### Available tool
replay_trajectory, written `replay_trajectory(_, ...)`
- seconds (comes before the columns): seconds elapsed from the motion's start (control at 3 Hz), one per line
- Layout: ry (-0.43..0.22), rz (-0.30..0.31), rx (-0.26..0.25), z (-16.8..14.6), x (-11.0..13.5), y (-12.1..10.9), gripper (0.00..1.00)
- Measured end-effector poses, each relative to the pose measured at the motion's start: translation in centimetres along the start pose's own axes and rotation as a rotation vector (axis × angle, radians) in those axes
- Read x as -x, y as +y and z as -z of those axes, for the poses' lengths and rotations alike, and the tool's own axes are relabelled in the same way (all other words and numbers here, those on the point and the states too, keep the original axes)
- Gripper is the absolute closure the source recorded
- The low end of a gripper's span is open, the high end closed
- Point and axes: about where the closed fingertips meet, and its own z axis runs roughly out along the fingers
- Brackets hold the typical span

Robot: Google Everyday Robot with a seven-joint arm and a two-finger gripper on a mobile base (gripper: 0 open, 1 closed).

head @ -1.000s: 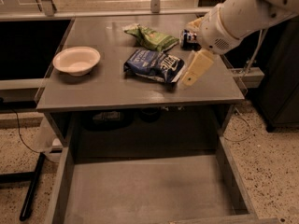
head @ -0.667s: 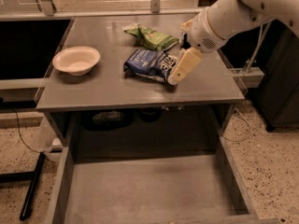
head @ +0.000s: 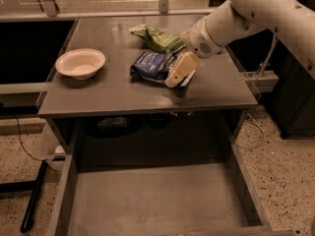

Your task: Place blue chip bag into top drawer

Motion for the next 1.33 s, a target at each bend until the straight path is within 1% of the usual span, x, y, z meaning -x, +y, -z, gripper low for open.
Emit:
replay_trajectory(0.33,-0.031,-0.071,0.060,-3.1,-1.0,-1.1,0.00)
replay_trajectory(0.67,-0.060,-0.120,0.105,-5.3,-1.4,-2.0,0.00)
replay_trajectory(1.0,-0.064,-0.123,0.107,-5.5,-1.5,-2.2,0.18)
replay_trajectory(1.33,-0.064,-0.123,0.107,-5.5,-1.5,-2.2,0.40)
